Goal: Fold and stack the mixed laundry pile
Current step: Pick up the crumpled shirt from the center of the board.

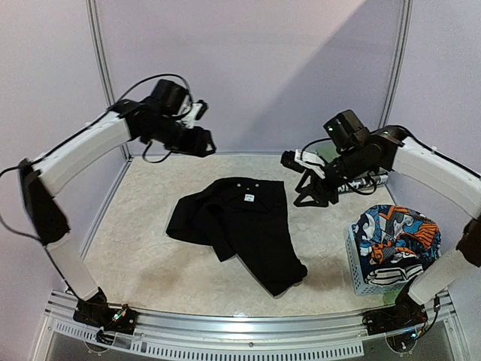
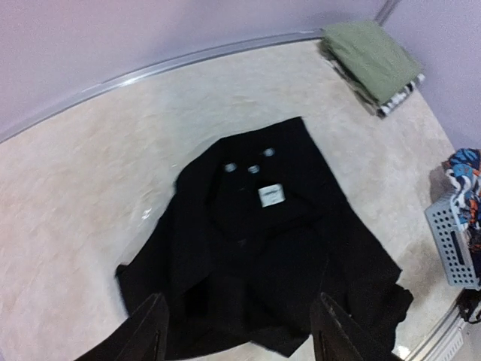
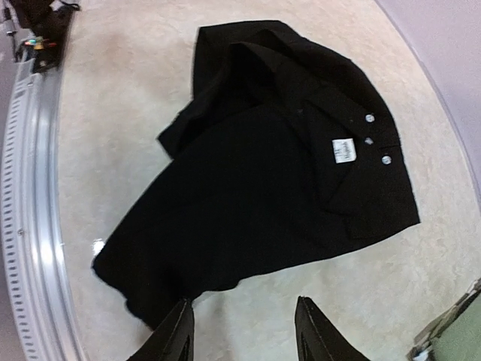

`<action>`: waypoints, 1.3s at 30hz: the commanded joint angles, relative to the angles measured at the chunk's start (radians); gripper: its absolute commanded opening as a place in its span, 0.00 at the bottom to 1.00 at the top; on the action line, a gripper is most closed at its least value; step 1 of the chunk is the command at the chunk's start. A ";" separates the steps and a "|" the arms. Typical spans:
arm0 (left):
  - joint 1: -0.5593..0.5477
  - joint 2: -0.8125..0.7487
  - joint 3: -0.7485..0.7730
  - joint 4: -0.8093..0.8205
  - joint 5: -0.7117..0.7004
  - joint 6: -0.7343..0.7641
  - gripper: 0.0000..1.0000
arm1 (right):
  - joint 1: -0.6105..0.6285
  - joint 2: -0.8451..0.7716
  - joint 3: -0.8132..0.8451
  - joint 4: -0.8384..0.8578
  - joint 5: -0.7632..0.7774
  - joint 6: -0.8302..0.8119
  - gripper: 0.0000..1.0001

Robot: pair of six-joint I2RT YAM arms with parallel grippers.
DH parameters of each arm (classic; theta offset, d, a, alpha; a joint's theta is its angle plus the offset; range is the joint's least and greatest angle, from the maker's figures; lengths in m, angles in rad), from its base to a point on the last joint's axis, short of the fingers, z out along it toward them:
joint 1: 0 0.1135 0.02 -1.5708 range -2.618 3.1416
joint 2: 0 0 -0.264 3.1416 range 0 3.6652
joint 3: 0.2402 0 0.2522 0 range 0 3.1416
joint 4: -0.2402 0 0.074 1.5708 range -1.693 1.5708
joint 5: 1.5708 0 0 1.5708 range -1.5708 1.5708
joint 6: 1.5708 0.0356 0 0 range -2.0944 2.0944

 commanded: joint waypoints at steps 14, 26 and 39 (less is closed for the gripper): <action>0.048 -0.594 -0.971 0.298 -0.111 -0.412 0.63 | 0.124 0.848 0.794 0.151 0.207 0.090 0.48; 0.048 -0.652 -1.029 0.291 -0.095 -0.427 0.62 | 0.212 1.072 0.974 0.293 0.302 0.205 0.58; 0.048 -0.720 -1.019 0.222 -0.133 -0.413 0.62 | 0.257 1.185 1.025 0.388 0.541 0.142 0.47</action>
